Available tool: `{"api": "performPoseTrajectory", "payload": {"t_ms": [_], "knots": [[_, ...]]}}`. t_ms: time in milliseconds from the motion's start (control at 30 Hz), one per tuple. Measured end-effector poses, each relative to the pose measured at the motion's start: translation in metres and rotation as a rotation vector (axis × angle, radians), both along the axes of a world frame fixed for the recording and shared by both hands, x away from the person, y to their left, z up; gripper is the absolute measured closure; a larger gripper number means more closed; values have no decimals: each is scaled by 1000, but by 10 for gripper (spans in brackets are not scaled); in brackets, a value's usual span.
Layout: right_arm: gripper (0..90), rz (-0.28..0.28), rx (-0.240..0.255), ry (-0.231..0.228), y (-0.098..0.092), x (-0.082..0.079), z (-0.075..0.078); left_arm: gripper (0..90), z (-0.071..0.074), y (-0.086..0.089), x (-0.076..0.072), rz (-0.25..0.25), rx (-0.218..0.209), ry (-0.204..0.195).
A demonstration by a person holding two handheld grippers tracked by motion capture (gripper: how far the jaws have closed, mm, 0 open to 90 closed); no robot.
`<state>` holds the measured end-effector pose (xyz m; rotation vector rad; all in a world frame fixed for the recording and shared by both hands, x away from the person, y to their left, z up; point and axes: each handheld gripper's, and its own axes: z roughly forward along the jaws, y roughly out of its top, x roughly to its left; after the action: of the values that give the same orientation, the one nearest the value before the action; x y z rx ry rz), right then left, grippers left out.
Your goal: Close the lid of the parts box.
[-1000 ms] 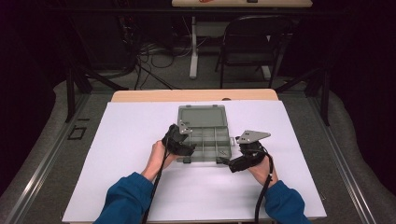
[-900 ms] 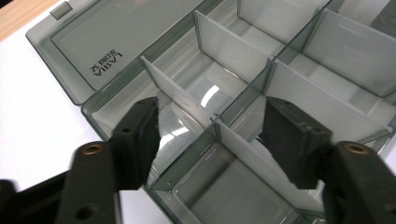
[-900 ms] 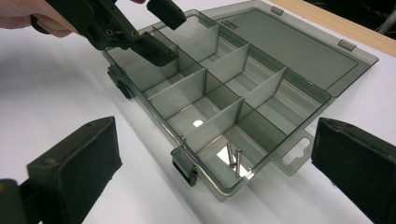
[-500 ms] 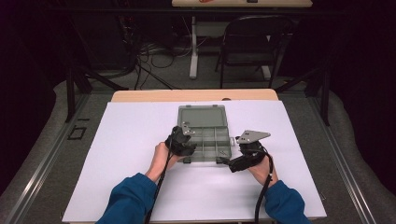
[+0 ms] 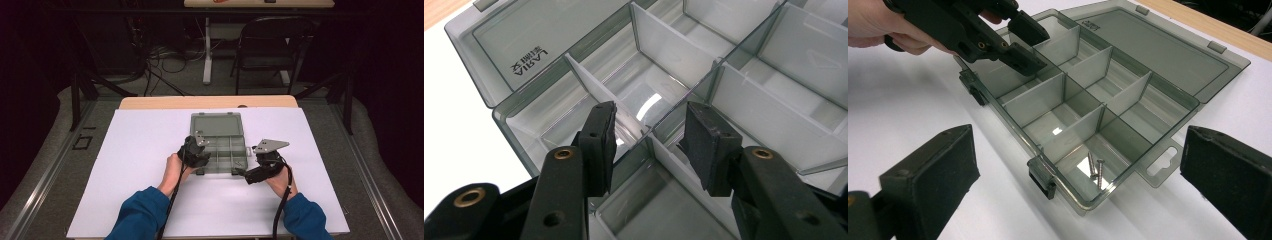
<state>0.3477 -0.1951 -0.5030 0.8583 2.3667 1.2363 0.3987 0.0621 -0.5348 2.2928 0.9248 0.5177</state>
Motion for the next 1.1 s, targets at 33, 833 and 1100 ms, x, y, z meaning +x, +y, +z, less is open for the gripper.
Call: {"api": "performPoseTrajectory", "payload": {"t_ms": [33, 833, 1100], "knots": [[12, 2, 2, 1, 0, 1, 0, 567, 0, 0, 0, -2, 3, -3], [0, -31, 5, -15, -5, 32, 13, 570, 0, 0, -1, -4, 6, -4], [0, -29, 9, 1, -8, 52, 18, 570, 0, 0, -1, -2, 4, -6]]}}
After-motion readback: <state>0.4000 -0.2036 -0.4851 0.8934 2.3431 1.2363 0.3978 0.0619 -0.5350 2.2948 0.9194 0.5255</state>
